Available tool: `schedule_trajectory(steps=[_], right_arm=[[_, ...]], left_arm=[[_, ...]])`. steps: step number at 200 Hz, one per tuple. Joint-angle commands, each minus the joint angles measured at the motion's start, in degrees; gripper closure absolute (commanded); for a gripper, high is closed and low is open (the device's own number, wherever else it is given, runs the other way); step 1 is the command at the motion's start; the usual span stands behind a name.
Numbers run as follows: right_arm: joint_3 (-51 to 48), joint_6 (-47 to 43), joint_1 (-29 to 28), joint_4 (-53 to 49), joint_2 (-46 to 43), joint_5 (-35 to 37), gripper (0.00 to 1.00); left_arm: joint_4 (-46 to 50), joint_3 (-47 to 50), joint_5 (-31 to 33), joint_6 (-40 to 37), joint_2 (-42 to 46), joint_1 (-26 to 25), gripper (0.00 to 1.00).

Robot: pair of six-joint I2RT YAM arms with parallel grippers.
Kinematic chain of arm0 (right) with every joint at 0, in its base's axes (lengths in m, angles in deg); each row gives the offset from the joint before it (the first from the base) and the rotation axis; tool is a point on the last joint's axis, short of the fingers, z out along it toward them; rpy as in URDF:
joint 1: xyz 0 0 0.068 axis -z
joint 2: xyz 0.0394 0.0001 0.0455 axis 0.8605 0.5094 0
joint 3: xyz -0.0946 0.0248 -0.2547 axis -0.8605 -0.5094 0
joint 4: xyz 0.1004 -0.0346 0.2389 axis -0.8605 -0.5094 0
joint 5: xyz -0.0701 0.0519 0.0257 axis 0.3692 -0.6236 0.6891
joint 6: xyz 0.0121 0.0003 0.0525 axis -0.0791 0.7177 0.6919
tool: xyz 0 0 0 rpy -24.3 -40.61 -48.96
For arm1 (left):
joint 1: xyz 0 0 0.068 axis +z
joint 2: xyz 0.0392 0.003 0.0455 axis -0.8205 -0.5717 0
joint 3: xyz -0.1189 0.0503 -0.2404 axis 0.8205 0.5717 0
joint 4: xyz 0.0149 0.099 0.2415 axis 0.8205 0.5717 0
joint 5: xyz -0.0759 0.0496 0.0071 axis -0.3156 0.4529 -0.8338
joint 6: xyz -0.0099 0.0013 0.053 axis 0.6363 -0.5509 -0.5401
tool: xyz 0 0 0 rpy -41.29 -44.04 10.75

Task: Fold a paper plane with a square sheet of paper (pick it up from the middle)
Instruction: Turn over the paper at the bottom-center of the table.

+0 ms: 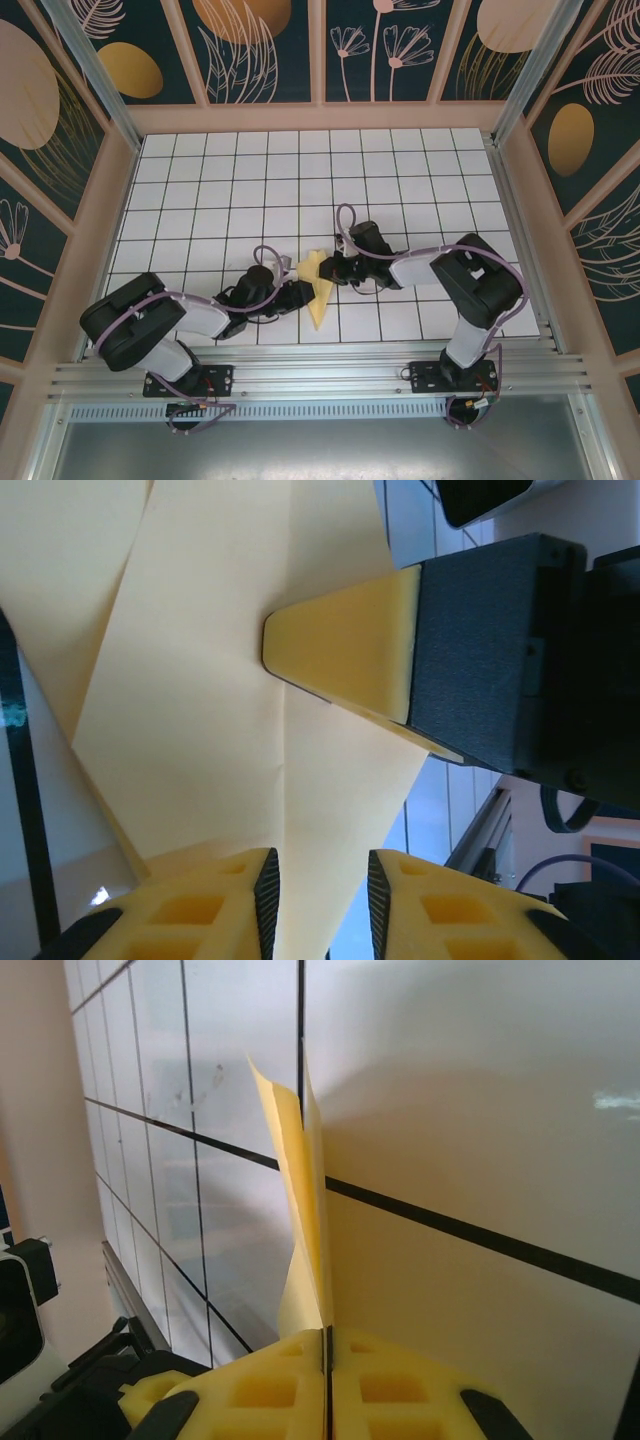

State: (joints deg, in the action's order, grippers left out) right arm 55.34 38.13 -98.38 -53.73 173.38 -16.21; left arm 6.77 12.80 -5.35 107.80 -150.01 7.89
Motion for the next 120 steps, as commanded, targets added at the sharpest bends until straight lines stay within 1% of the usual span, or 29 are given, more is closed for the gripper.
schedule_trajectory(steps=[1, 15, 32, 68, 85, 94, 96, 100, 103, 105, 108, 120], right_arm=[[-2.06, -1.06, 0.43, 1.30, -3.60, -0.46, 0.91], [-2.97, -1.19, 0.64, 0.64, -5.25, 0.28, 0.91], [-3.68, -2.40, 0.71, -3.05, -8.95, 3.01, 0.91], [-0.84, -7.82, 1.38, -19.29, -17.82, 12.43, 0.91], [3.41, -10.66, 1.39, -31.17, -21.83, 21.36, 0.90], [6.56, -11.86, 0.86, -38.04, -22.84, 27.90, 0.88], [6.93, -12.08, 0.73, -38.65, -22.87, 28.69, 0.88], [8.84, -13.08, 0.06, -42.58, -22.97, 32.51, 0.88], [9.71, -13.43, -0.18, -43.79, -22.91, 33.64, 0.87], [10.63, -13.93, -0.68, -45.94, -22.75, 36.49, 0.87], [11.41, -14.13, -0.95, -47.42, -22.50, 37.97, 0.87], [16.03, -14.68, -2.90, -55.36, -19.70, 48.08, 0.87]], left_arm=[[3.17, 2.07, 2.56, 0.44, 5.52, -0.21, 0.68], [7.11, 2.55, 4.16, 0.09, 9.55, -0.15, 0.68], [11.69, 2.74, 6.41, -0.61, 14.61, -0.21, 0.67], [20.86, 2.42, 13.81, -1.38, 23.70, -0.15, 0.65], [24.88, 1.46, 17.64, -2.10, 26.57, -0.22, 0.65], [27.35, 0.70, 19.23, -2.91, 27.86, -0.18, 0.65], [28.01, 0.54, 19.65, -3.13, 28.04, -0.16, 0.65], [29.28, 0.17, 20.33, -3.39, 28.73, -0.19, 0.65], [29.98, 0.00, 20.82, -3.48, 29.13, -0.16, 0.65], [30.96, -0.10, 21.21, -3.58, 29.44, -0.16, 0.65], [31.40, -0.21, 21.68, -3.74, 29.88, -0.15, 0.64], [33.23, -0.10, 23.51, -3.84, 31.89, -0.18, 0.64]])
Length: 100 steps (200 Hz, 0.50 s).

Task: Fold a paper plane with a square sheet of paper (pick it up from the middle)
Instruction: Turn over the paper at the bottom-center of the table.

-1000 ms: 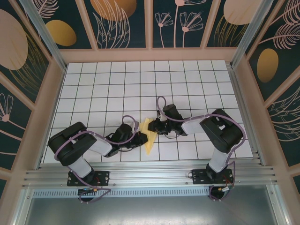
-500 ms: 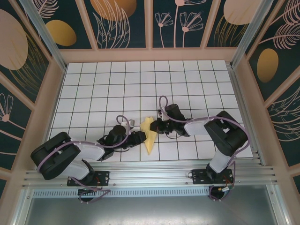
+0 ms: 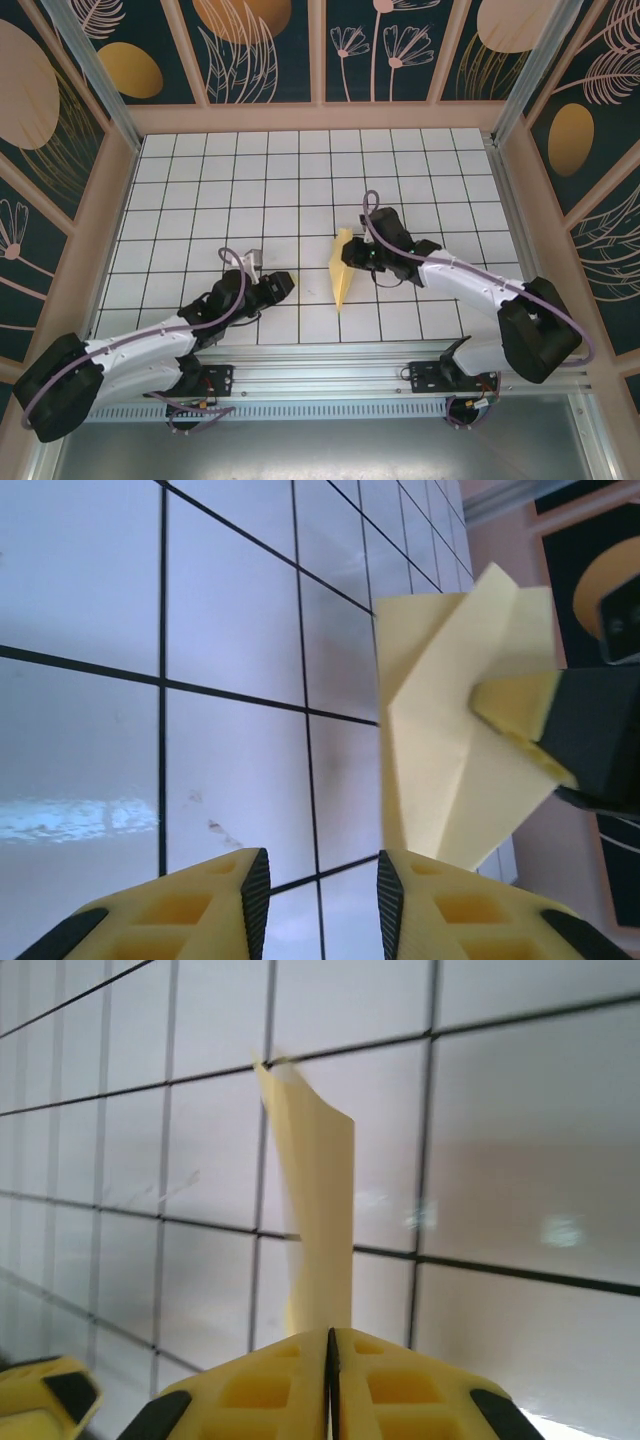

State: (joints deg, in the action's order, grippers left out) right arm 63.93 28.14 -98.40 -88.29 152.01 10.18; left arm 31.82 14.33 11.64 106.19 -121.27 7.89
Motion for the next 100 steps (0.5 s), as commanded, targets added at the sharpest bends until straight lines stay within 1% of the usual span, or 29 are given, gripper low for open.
schedule_trajectory(steps=[1, 25, 43, 65, 85, 100], right_arm=[[7.87, -4.72, -3.02, -21.41, 2.01, 22.37, 0.87], [16.07, -2.50, -7.36, -33.46, 12.68, 36.40, 0.88], [22.16, 0.61, -11.42, -39.82, 20.90, 42.71, 0.89], [28.99, 2.42, -14.89, -43.38, 29.69, 44.87, 0.89], [36.37, 4.22, -17.38, -47.36, 37.52, 45.33, 0.89], [40.70, 4.68, -19.10, -48.97, 42.43, 44.79, 0.87]], left_arm=[[8.34, -1.60, 6.67, -2.21, 3.28, -0.16, 0.64], [11.96, -1.14, 10.27, -2.51, 7.10, -0.14, 0.64], [15.32, -1.22, 13.18, -2.77, 9.53, -0.16, 0.64], [18.50, -1.16, 15.81, -2.73, 12.64, -0.22, 0.64], [21.64, -0.97, 18.59, -2.47, 16.28, -0.20, 0.65], [23.27, -0.64, 19.90, -2.40, 19.22, -0.21, 0.65]])
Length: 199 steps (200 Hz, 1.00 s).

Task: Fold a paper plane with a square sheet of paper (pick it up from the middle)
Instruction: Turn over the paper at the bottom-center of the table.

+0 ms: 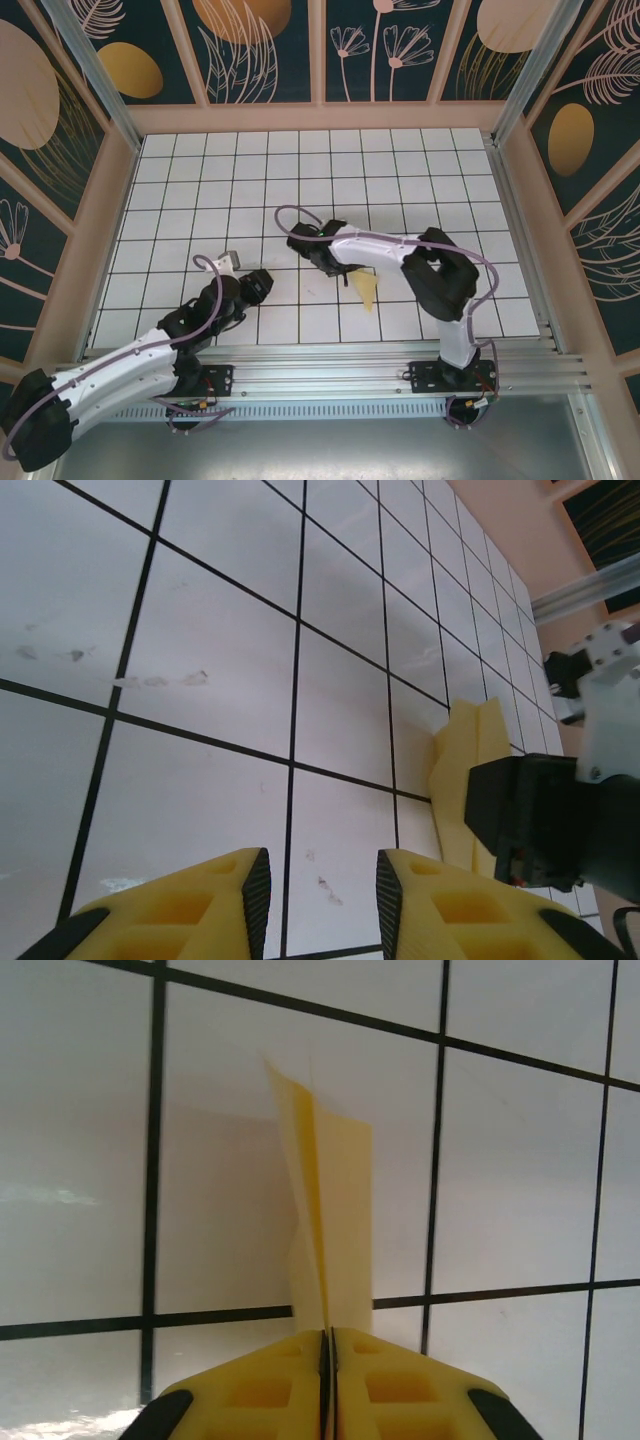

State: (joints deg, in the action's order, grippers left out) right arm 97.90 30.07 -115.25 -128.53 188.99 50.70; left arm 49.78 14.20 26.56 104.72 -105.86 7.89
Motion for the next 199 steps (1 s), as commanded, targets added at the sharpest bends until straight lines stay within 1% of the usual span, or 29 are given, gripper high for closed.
schedule_trajectory(steps=[1, 24, 48, 67, 77, 93, 108, 124, 134, 152, 163, 172, 179, 188, 191, 199], right_arm=[[6.97, 2.83, -2.32, -8.84, 5.75, 4.16, 0.87], [12.21, 3.26, -4.37, -9.52, 10.70, 2.23, 0.83], [15.71, 2.32, -5.35, -8.09, 13.51, -1.96, 0.76], [16.30, 1.01, -5.73, -5.57, 13.07, -5.88, 0.63], [16.36, 0.01, -5.82, -4.16, 11.89, -7.50, 0.61], [15.48, -1.58, -5.67, -1.66, 8.22, -8.68, 0.47], [12.64, -3.29, -5.44, 2.66, 3.14, -10.79, 0.40], [7.97, -4.48, -4.92, 7.29, -3.17, -12.87, 0.34], [4.11, -5.96, -4.58, 10.68, -7.80, -15.38, 0.33], [-4.43, -6.89, -2.90, 16.74, -16.49, -19.76, 0.33], [-10.64, -7.10, -1.27, 20.53, -22.13, -23.90, 0.38], [-16.53, -7.34, 0.37, 24.72, -26.67, -28.31, 0.48], [-20.83, -7.34, 1.90, 27.98, -30.47, -32.03, 0.58], [-26.66, -7.14, 4.07, 32.52, -35.23, -38.85, 0.69], [-27.76, -7.13, 4.43, 33.37, -35.97, -40.03, 0.70], [-31.74, -7.21, 6.11, 37.25, -38.99, -46.05, 0.75]], left_arm=[[5.43, -0.45, 4.98, -0.92, 4.03, -0.21, 0.65], [7.88, -0.22, 5.95, -1.15, 7.41, -0.17, 0.64], [9.81, -0.22, 5.80, -1.58, 8.99, -0.18, 0.64], [10.00, -0.20, 5.12, -1.57, 9.25, -0.20, 0.63], [10.08, -0.43, 4.46, -1.61, 9.10, -0.21, 0.63], [11.00, -1.21, 3.38, -1.61, 8.89, -0.17, 0.63], [12.65, -1.90, 2.43, -1.44, 8.99, -0.21, 0.63], [12.91, -1.82, 1.02, -0.92, 9.23, -0.14, 0.62], [11.61, -1.26, -0.33, -0.65, 9.22, -0.17, 0.62], [7.22, 0.23, -3.60, 0.19, 8.56, -0.22, 0.63], [4.00, 1.12, -5.95, 0.86, 7.38, -0.19, 0.63], [1.32, 1.73, -7.97, 1.40, 5.79, -0.13, 0.64], [-0.84, 2.15, -9.17, 1.83, 4.54, -0.13, 0.64], [-2.89, 2.41, -10.63, 2.10, 2.30, -0.20, 0.65], [-3.48, 2.42, -11.06, 2.16, 1.57, -0.22, 0.65], [-4.62, 2.34, -11.65, 2.19, -0.33, -0.14, 0.65]])
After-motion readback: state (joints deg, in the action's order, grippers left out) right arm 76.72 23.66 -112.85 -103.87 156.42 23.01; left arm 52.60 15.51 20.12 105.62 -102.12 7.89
